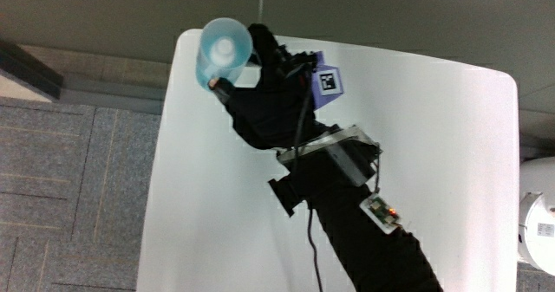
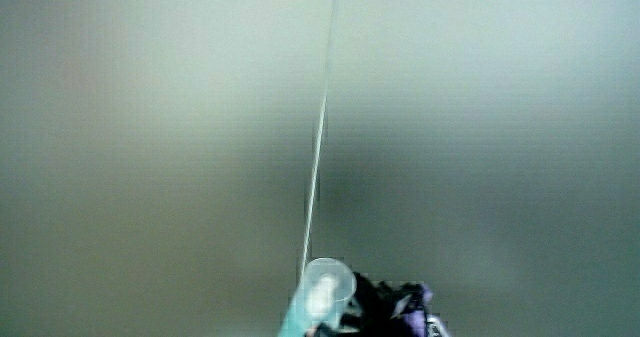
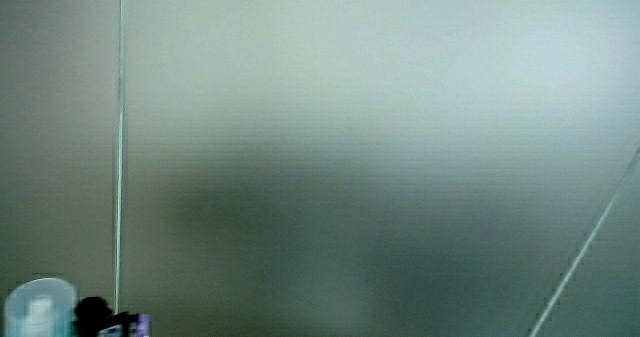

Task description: Place cleaning spray

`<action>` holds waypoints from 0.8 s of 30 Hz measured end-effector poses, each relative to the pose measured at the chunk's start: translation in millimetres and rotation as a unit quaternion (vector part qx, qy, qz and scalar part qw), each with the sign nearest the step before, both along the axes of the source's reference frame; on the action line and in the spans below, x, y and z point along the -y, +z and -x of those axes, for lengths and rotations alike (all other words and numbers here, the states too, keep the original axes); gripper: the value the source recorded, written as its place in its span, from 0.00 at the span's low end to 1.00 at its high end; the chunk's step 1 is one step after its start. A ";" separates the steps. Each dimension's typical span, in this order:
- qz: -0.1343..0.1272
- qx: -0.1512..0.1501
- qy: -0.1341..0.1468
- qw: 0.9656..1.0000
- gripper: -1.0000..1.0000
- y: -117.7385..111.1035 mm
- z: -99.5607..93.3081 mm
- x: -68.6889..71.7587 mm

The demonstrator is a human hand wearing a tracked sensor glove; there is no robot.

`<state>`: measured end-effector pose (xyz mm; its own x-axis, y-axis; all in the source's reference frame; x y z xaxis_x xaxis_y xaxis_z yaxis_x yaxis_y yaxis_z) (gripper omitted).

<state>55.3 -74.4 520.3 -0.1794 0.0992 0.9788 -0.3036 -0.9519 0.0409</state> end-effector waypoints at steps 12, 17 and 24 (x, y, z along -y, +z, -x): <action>0.045 -0.047 -0.002 0.998 0.50 21.7 3.3 -4.3; 0.060 -0.042 0.000 0.997 0.50 31.6 1.8 -6.8; 0.069 -0.064 0.006 0.996 0.50 37.9 -1.7 -7.6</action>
